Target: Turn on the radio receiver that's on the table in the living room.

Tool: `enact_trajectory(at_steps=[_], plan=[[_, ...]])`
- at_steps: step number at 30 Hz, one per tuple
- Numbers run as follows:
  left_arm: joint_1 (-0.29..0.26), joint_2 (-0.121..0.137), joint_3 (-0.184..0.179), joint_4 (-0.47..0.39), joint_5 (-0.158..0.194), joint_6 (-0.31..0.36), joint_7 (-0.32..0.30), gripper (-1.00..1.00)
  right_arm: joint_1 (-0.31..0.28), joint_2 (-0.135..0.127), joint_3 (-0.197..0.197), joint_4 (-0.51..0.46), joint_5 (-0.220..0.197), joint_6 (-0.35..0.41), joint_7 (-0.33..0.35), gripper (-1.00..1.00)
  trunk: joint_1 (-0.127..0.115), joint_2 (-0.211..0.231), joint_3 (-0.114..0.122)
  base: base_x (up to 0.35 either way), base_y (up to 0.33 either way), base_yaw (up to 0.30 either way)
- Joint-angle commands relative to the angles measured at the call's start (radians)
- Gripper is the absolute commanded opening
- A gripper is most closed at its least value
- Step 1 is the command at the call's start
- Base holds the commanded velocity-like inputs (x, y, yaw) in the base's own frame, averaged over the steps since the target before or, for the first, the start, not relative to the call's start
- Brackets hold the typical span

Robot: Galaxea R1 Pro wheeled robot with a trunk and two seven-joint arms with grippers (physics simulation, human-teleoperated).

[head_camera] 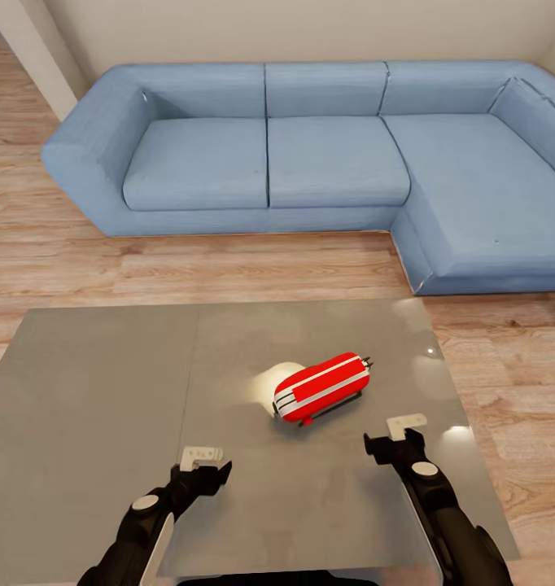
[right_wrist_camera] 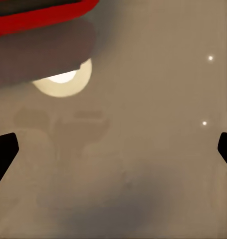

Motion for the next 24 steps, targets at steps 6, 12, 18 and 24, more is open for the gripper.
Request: enact_trajectory(at_steps=[6, 12, 18, 24], plan=[[0.0, 0.0, -0.001, -0.009, 0.0, 0.0, 0.0, 1.0, 0.001, 0.001, -0.002, -0.034, 0.001, 0.034, -0.001, 1.0, 0.0, 0.0, 0.0, 0.0, 0.0, 0.0], [0.0, 0.0, 0.001, -0.008, 0.001, 0.0, 0.0, 1.0, 0.001, 0.001, -0.004, -0.067, 0.002, 0.067, -0.003, 1.0, 0.0, 0.0, 0.0, 0.0, 0.0, 0.0], [0.0, 0.0, 0.003, -0.006, 0.001, 0.0, 0.0, 1.0, -0.003, -0.001, -0.004, -0.101, 0.005, 0.101, -0.005, 1.0, 0.0, 0.0, 0.0, 0.0, 0.0, 0.0], [0.0, -0.002, 0.004, -0.004, 0.003, 0.0, 0.0, 1.0, -0.01, -0.002, -0.004, -0.306, 0.008, 0.397, -0.013, 1.0, 0.0, 0.0, 0.0, 0.0, 0.0, 0.0]])
